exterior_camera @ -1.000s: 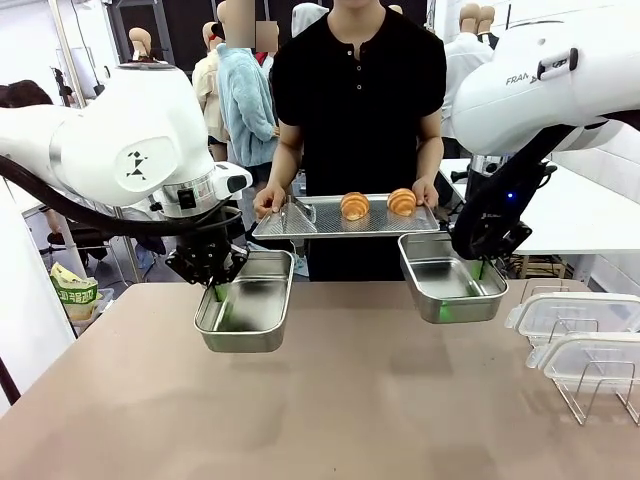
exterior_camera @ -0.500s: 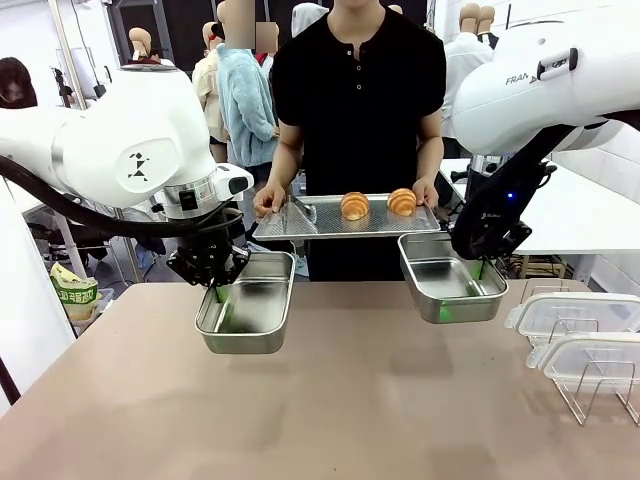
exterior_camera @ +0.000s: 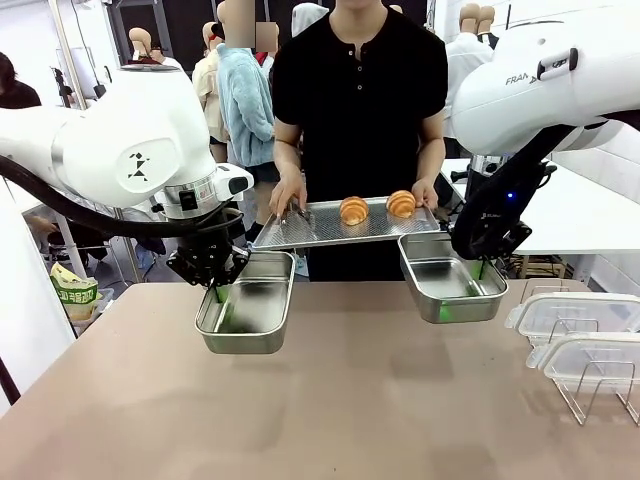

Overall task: Place the bread in airtight containers.
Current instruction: Once an object is inside an Airtight Container , place the container in the center of the table.

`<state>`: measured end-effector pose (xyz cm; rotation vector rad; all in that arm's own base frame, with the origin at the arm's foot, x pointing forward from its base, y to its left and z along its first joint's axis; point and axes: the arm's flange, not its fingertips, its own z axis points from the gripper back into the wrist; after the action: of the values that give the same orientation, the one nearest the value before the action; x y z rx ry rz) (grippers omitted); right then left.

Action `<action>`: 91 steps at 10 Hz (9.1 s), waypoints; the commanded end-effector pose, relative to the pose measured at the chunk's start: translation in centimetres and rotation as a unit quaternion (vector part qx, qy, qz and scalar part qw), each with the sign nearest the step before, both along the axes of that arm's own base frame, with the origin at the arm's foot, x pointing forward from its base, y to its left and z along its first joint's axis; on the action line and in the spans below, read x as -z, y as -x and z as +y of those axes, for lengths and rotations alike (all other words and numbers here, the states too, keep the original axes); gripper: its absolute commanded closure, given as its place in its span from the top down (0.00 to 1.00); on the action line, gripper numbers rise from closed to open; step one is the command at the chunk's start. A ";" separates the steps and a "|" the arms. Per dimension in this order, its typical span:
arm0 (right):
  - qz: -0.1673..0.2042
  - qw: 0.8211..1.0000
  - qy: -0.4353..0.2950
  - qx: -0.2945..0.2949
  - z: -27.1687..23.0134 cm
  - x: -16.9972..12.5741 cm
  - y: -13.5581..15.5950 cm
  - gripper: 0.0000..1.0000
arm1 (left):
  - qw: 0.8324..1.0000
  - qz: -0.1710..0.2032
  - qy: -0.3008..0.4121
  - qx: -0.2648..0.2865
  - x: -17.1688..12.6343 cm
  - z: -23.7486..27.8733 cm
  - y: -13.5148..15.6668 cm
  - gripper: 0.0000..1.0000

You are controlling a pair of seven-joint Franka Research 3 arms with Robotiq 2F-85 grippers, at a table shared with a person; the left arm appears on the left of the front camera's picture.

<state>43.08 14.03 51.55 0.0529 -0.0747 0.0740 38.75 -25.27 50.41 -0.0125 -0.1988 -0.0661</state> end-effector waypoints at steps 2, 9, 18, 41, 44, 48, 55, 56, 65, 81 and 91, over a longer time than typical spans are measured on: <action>-0.003 1.000 0.000 0.003 0.0 -0.2 0.1 0.00 | 1.000 -0.003 -0.001 0.000 -0.2 0.2 0.0 0.00; -0.003 1.000 0.000 0.003 0.0 -0.2 0.1 0.00 | 1.000 -0.003 -0.001 0.000 -0.2 0.2 0.0 0.00; -0.003 1.000 0.000 0.003 0.0 -0.2 0.1 0.00 | 1.000 -0.003 -0.001 0.000 -0.2 0.2 0.0 0.00; -0.010 1.000 -0.006 -0.022 1.2 3.0 -0.6 0.00 | 1.000 -0.003 -0.001 0.000 -0.2 0.2 0.0 0.00; -0.023 0.999 -0.013 -0.038 3.2 8.6 -1.6 0.00 | 1.000 -0.003 -0.001 0.000 -0.2 0.2 0.0 0.00; 0.027 0.999 -0.036 -0.019 5.2 13.5 -1.4 0.00 | 1.000 -0.003 -0.001 0.000 -0.2 0.2 0.0 0.00; 0.037 0.999 -0.008 0.006 4.4 18.5 -2.7 0.00 | 1.000 -0.003 -0.001 0.000 -0.2 0.2 0.0 0.00; 0.040 0.999 -0.001 0.012 4.2 18.9 -2.8 0.00 | 1.000 -0.003 -0.001 0.000 -0.2 0.2 0.0 0.00; 0.062 0.998 0.017 0.020 4.3 19.7 -3.5 0.61 | 1.000 -0.003 -0.001 0.000 -0.2 0.2 0.0 0.00; 0.089 0.996 0.023 0.016 3.9 18.7 -2.8 1.00 | 1.000 -0.003 -0.001 0.000 -0.2 0.2 0.0 0.00; -0.043 0.995 0.051 0.068 0.1 7.5 1.5 1.00 | 1.000 -0.003 -0.001 0.000 -0.2 0.2 0.0 0.00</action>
<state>42.36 14.81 44.18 -0.0565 -0.1266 -0.0153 38.79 -25.26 50.33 -0.0094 -0.1986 -0.0651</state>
